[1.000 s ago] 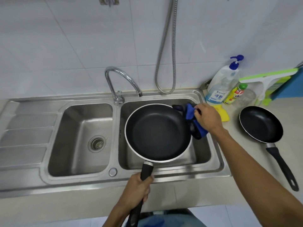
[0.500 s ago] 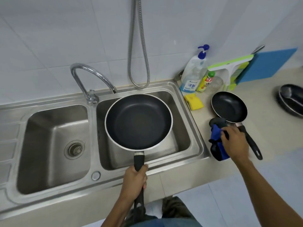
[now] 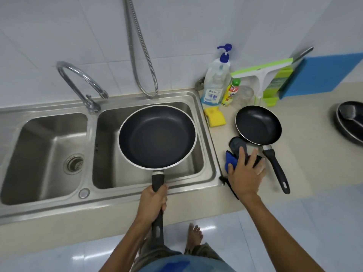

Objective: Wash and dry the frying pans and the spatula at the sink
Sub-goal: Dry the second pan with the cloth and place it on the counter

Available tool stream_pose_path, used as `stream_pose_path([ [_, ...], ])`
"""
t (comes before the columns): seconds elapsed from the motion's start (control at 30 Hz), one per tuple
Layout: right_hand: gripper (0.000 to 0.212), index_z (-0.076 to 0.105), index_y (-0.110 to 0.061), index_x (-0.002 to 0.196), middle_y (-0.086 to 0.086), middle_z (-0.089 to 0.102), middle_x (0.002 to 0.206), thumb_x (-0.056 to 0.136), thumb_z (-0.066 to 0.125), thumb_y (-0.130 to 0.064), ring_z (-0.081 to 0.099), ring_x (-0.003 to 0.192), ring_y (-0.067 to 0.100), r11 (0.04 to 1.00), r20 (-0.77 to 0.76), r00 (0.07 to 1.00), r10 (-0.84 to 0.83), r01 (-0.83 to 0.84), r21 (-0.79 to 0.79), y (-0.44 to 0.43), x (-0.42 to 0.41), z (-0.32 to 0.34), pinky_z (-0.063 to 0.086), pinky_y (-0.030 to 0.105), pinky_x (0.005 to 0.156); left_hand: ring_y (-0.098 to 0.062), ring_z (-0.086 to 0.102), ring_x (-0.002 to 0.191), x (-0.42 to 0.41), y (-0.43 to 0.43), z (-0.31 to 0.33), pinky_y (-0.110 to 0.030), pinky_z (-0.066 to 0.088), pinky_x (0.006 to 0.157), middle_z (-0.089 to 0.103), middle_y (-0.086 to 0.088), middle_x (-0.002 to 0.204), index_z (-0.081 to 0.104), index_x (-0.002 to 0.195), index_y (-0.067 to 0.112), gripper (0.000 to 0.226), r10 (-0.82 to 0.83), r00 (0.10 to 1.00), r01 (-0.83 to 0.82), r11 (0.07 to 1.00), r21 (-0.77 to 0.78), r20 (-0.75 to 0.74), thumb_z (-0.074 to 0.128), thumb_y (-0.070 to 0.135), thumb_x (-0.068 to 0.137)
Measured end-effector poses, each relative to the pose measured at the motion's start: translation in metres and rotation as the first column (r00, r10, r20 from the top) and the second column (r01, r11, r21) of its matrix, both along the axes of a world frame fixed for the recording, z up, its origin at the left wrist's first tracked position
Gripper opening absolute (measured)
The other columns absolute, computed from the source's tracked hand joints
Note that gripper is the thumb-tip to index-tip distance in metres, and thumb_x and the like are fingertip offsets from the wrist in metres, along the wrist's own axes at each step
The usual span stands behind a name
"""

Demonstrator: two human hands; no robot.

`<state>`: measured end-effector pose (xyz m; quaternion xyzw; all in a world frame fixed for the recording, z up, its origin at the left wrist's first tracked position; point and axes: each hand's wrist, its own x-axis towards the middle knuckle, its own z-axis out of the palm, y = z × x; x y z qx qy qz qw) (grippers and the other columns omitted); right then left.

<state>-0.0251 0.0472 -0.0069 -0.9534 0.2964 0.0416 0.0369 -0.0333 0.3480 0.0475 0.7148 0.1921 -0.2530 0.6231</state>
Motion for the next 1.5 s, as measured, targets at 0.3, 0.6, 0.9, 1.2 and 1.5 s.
stream_pose_path([
  [0.3, 0.036, 0.04, -0.027, 0.111, -0.001, 0.067, 0.105, 0.099, 0.04, -0.062, 0.07, 0.088, 0.015, 0.498, 0.102, 0.988, 0.119, -0.149, 0.854, 0.107, -0.013, 0.077, 0.06, 0.036, 0.07, -0.017, 0.07, 0.058, 0.007, -0.064, -0.01, -0.032, 0.055, 0.066, 0.068, -0.002, 0.055, 0.063, 0.056, 0.016, 0.045, 0.138, 0.98, -0.148, 0.987, 0.061, 0.146, 0.066, 0.031, 0.098],
  [0.6, 0.057, 0.056, -0.022, 0.105, 0.004, 0.069, 0.073, 0.099, 0.023, -0.069, 0.068, 0.058, 0.016, 0.295, -0.023, 1.0, 0.001, 0.022, 0.955, 0.128, -0.045, 0.081, 0.056, 0.03, 0.054, -0.015, 0.056, 0.053, 0.003, -0.093, -0.002, -0.033, 0.044, 0.057, 0.056, 0.001, 0.053, 0.048, 0.06, 0.017, 0.053, 0.197, 0.958, -0.216, 0.974, 0.073, 0.207, 0.052, 0.047, 0.103],
  [0.9, 0.078, 0.06, -0.013, 0.065, 0.005, 0.056, 0.049, 0.097, 0.02, -0.071, 0.054, 0.041, 0.016, 0.279, -0.047, 0.991, -0.123, 0.08, 0.957, 0.108, -0.064, 0.088, 0.045, 0.026, 0.043, -0.014, 0.069, 0.058, -0.005, -0.126, 0.007, -0.027, 0.052, 0.059, 0.07, 0.0, 0.057, 0.067, 0.061, 0.011, 0.064, 0.111, 0.964, -0.125, 0.991, 0.046, 0.24, 0.041, 0.048, 0.107],
  [1.2, 0.072, 0.051, -0.019, 0.051, -0.003, 0.048, 0.04, 0.102, 0.023, -0.061, 0.047, 0.036, 0.008, 0.463, 0.156, 0.94, -0.303, 0.002, 0.887, 0.048, -0.086, 0.105, 0.039, 0.023, 0.046, -0.01, 0.071, 0.061, -0.011, -0.201, 0.022, -0.024, 0.052, 0.065, 0.075, -0.002, 0.064, 0.074, 0.069, 0.006, 0.068, -0.109, 0.954, 0.122, 0.992, -0.03, 0.279, 0.04, 0.051, 0.106],
  [1.5, 0.07, 0.061, -0.019, 0.058, 0.0, 0.057, 0.046, 0.105, 0.023, -0.055, 0.055, 0.042, 0.006, 0.597, 0.272, 0.86, -0.431, 0.046, 0.801, -0.074, -0.101, 0.114, 0.045, 0.024, 0.05, -0.02, 0.071, 0.062, -0.007, -0.335, 0.028, -0.042, 0.059, 0.07, 0.071, -0.006, 0.06, 0.067, 0.06, 0.011, 0.067, -0.322, 0.901, 0.356, 0.931, -0.074, 0.289, 0.043, 0.054, 0.104],
])
